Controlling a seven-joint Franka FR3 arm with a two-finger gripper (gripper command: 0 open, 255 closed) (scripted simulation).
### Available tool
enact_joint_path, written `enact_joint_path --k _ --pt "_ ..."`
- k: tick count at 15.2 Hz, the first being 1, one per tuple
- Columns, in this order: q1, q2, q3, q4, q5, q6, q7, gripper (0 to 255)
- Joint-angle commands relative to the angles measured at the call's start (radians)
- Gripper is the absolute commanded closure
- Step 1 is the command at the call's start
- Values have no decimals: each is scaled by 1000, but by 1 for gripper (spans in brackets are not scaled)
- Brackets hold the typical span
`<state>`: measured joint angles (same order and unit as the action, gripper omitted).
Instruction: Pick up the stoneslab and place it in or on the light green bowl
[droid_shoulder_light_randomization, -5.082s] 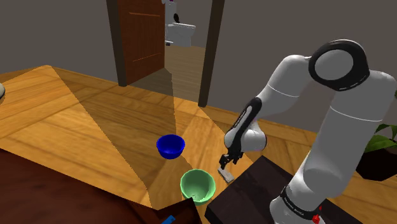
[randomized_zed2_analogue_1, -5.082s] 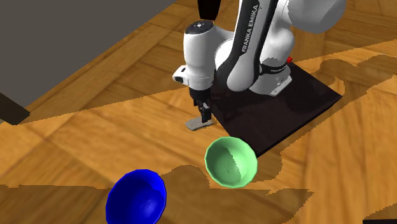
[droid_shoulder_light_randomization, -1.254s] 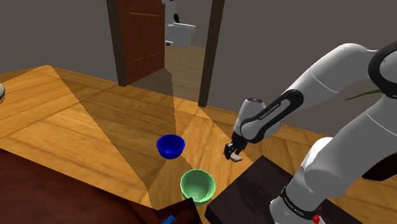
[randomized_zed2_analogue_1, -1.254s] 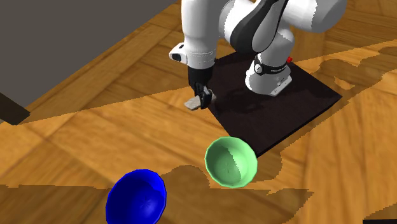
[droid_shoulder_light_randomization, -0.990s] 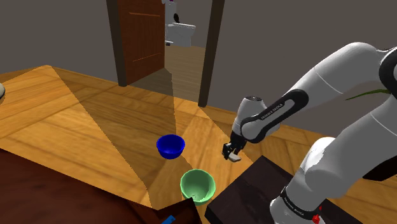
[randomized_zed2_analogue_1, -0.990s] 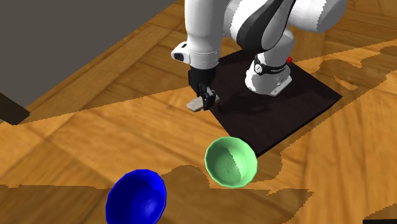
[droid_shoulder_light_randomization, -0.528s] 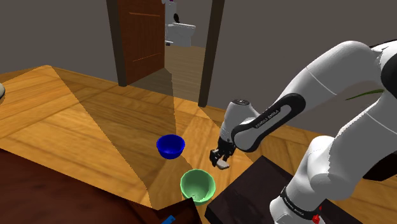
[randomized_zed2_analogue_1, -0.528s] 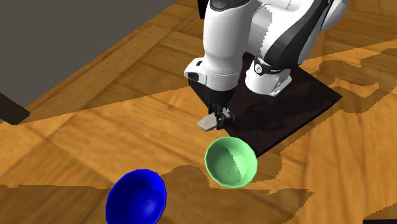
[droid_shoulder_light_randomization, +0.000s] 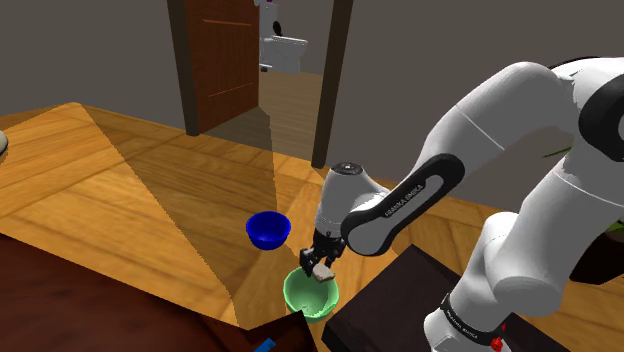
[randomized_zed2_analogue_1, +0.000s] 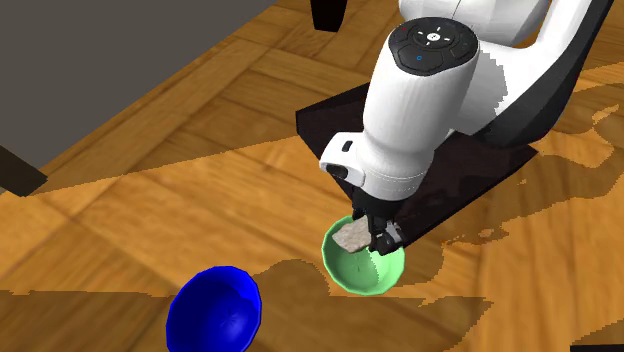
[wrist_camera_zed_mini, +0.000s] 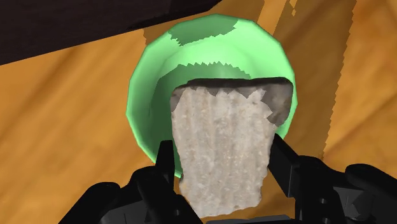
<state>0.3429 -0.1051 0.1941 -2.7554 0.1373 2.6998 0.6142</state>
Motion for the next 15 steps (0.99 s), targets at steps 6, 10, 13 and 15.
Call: enact_joint_path --k 6,10,13,15 --pt "8 115 20 13 -31 103 53 255" --pt "8 188 14 16 -60 171 72 255" --pt "13 244 3 22 -87 221 89 255" --pt "16 262 -3 25 -95 236 94 255"
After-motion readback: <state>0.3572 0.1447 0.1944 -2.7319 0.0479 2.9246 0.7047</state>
